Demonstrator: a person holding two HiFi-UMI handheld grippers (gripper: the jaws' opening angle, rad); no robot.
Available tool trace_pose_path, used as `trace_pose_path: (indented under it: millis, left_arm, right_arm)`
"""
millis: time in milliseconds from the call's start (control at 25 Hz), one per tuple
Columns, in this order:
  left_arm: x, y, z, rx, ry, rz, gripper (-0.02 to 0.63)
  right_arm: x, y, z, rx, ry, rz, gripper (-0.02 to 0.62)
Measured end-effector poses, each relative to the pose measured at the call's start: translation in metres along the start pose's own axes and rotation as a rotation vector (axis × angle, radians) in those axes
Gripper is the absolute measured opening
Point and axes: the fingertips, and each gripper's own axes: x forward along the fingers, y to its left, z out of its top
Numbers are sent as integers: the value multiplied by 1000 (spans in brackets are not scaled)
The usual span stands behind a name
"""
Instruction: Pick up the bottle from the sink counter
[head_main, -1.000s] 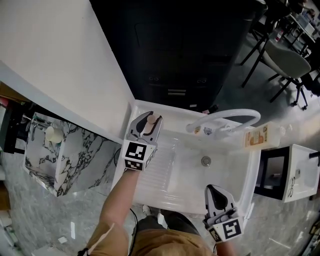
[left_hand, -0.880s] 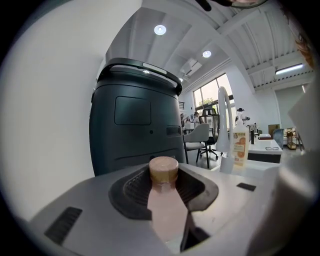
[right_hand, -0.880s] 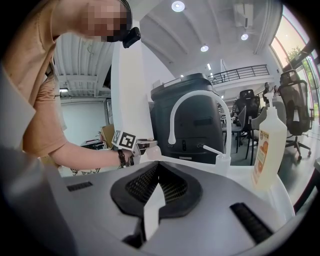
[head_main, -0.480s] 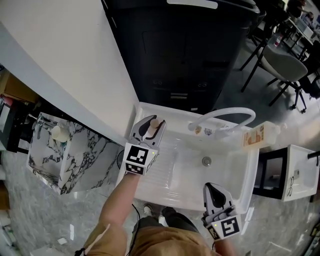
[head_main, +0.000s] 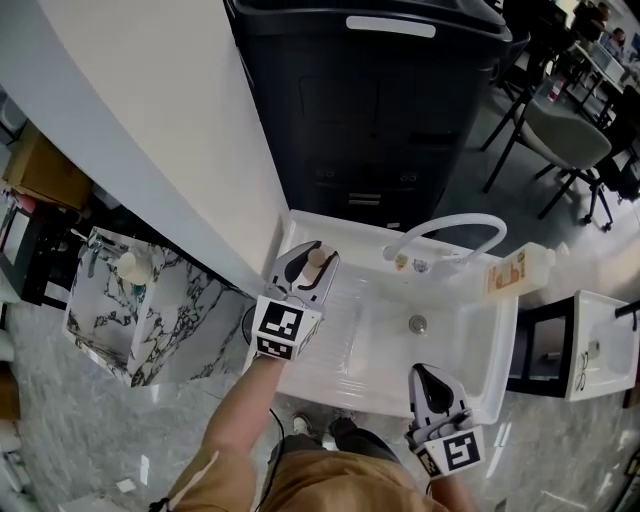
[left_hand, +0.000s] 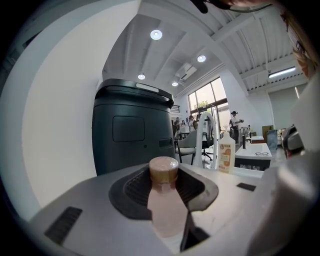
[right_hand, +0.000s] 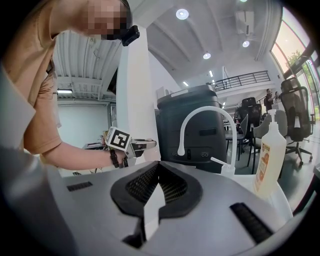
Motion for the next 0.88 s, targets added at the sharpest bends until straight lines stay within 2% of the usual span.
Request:
trace_pose_path:
  millis: [880]
  left_arm:
    - [-83, -19, 52, -37, -81, -29, 127]
  right_arm:
    - [-9, 37, 19, -34, -28, 3, 0]
